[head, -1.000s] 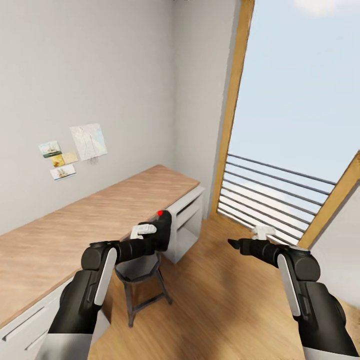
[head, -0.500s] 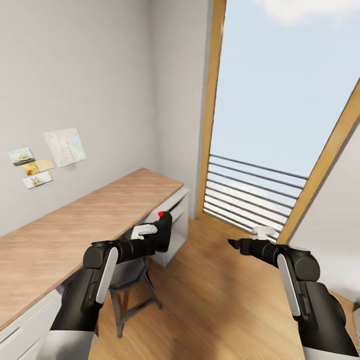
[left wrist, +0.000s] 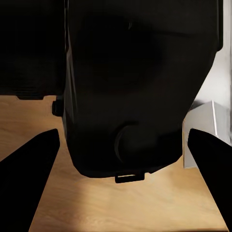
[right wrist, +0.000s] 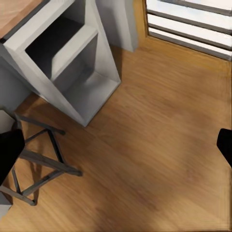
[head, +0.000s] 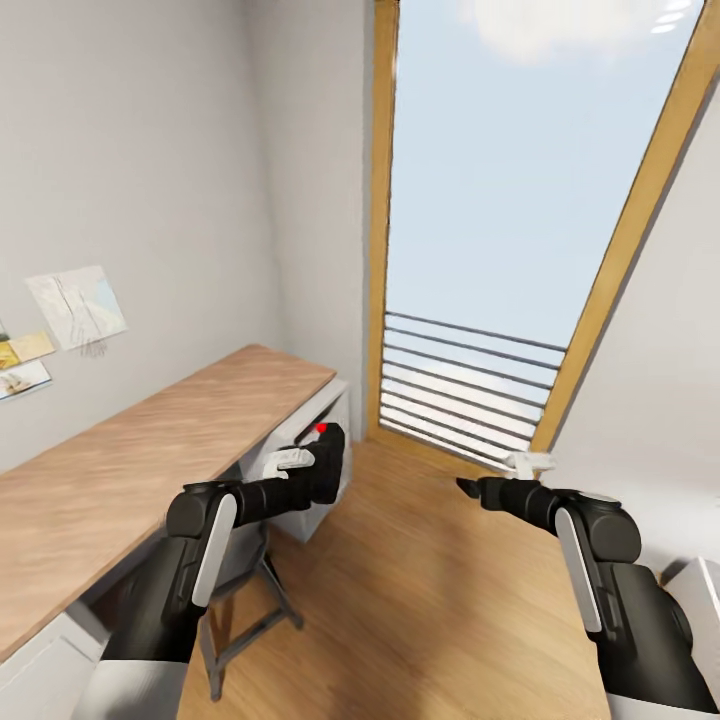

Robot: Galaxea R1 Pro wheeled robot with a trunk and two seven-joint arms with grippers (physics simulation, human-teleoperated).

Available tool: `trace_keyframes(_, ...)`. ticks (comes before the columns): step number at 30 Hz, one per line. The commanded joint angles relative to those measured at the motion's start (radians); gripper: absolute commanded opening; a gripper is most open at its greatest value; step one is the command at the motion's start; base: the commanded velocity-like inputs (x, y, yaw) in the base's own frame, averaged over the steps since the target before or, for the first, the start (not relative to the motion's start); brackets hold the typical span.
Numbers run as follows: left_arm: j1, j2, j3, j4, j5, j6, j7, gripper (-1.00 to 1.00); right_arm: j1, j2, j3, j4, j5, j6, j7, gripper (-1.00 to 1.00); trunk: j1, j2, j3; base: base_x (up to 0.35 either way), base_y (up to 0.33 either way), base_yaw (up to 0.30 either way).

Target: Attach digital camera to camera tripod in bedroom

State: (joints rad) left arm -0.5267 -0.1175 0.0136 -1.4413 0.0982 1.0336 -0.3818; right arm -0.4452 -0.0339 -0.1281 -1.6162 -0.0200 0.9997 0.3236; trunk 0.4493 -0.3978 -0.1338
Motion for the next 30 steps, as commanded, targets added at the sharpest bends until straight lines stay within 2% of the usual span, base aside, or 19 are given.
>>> trace_keyframes(1,-0.001,-0.001,0.001,-0.001,0.012,0.008,0.004,-1.00,-0.001,0.000,-0.001,-0.001,-0.002,0.005,0.002,1.00,0.001,-0.002,-0.001,0.000,0.000,-0.225)
trace_keyframes(20,-0.001,-0.002,0.002,0.004,0.012,0.008,0.003,-1.00,-0.001,-0.001,-0.001,-0.001,-0.002,0.005,0.002,1.00,0.001,-0.002,0.016,0.000,0.000,-0.228)
trace_keyframes(30,-0.019,-0.011,0.005,0.048,0.014,0.008,0.004,-1.00,-0.001,0.000,-0.001,-0.001,-0.002,0.005,0.002,1.00,0.001,-0.002,0.025,0.000,0.000,-0.230)
